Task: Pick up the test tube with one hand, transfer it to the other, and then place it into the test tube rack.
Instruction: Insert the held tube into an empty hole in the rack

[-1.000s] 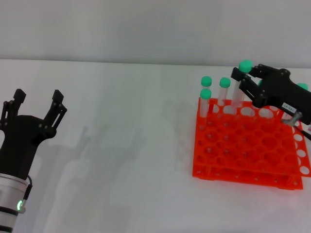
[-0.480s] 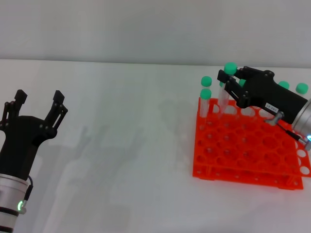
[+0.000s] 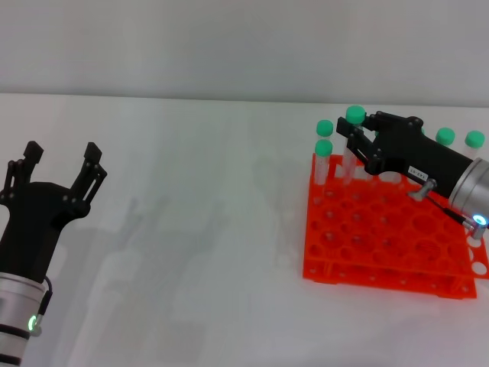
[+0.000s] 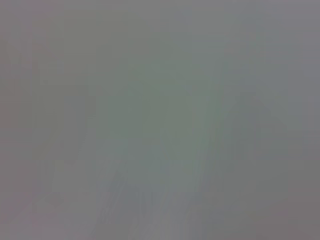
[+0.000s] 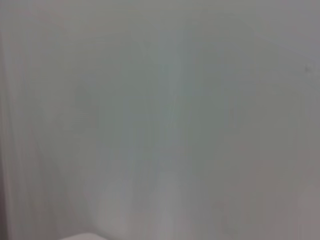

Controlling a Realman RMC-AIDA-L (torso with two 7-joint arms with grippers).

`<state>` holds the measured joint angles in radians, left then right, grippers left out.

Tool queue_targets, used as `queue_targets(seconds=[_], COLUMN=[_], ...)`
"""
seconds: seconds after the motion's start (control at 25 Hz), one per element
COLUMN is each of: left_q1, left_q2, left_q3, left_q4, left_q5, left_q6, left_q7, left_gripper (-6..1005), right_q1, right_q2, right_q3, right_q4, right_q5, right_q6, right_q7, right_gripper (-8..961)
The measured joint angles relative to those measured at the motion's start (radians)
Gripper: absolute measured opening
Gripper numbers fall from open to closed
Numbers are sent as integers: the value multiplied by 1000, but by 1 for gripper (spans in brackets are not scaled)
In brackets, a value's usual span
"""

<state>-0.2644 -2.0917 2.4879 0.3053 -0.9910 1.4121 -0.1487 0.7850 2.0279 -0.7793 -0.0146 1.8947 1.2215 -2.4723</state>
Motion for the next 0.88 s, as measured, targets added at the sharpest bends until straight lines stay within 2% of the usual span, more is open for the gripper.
queue_targets(seconds=[0.32, 0.88], left_q1=[-1, -7], left_q2=[1, 1], left_q3=[-2, 2], left_q4=[0, 0], left_q5=[0, 0], left_q6=[-2, -2], left_q7=[0, 0], left_gripper=[893, 893], right_q1=[6, -37], right_q2=[0, 0], right_q3=[2, 3], right_q4=[12, 13], right_q5=[3, 7], right_q6=[-16, -17], right_q7=[-6, -7], right_gripper=[215, 215])
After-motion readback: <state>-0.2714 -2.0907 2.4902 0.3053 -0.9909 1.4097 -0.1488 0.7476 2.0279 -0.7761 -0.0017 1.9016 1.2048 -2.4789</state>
